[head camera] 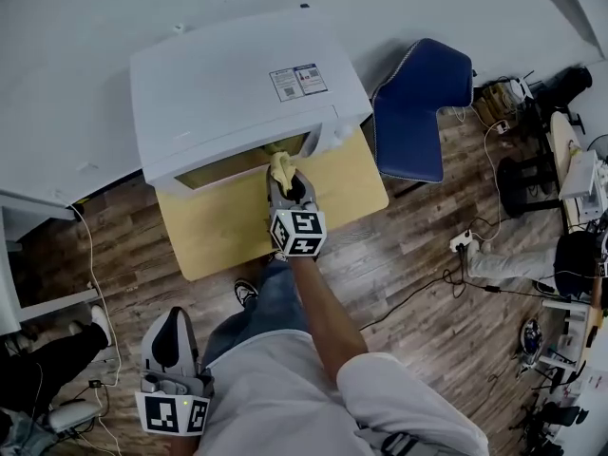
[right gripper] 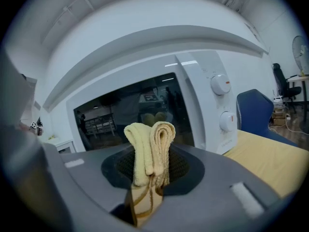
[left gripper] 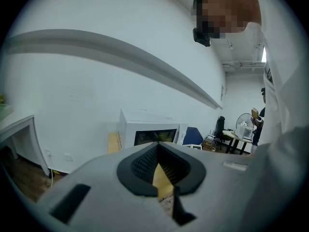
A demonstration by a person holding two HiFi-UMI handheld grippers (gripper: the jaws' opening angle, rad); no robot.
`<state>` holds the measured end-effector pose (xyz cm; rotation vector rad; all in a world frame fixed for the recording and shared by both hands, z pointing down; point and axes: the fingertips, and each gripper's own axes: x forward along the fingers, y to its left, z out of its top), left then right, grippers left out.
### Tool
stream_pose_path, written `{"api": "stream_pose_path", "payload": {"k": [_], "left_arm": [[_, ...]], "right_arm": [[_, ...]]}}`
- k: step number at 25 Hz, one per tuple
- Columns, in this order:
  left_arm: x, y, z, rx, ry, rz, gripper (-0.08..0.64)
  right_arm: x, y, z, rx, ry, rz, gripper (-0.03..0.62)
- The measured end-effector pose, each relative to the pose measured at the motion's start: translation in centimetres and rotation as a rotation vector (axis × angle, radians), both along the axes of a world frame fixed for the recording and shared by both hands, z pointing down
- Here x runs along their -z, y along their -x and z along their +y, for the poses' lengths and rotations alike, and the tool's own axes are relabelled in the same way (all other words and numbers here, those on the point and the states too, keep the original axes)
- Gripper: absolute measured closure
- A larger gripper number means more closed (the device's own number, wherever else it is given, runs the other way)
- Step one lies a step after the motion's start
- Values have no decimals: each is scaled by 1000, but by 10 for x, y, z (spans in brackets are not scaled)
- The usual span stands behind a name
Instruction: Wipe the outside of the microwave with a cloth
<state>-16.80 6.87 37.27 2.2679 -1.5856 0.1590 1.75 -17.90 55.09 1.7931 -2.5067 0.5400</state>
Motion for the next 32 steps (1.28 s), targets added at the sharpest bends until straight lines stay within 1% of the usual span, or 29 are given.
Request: {"api": "stream_pose_path", "payload": {"k": [4,10,15,22,32], "left_arm": [[1,3,7,-3,-2,-7,565],[-3,15,23,18,7,-13,565],[-4,24,34,45,9,-10,565],[-1,33,40,80,2,-4,565],[-3,48,54,128,12,-18,565]], "right_arm": [[0,31,9,66,-4,-4,477],[-1,64,18,128,-11,-14,477],[-1,97,28,200,-19,0,477],[-5,130,36,257,-9,-5,477],[-14,167,46,301,17,-27,477]]}}
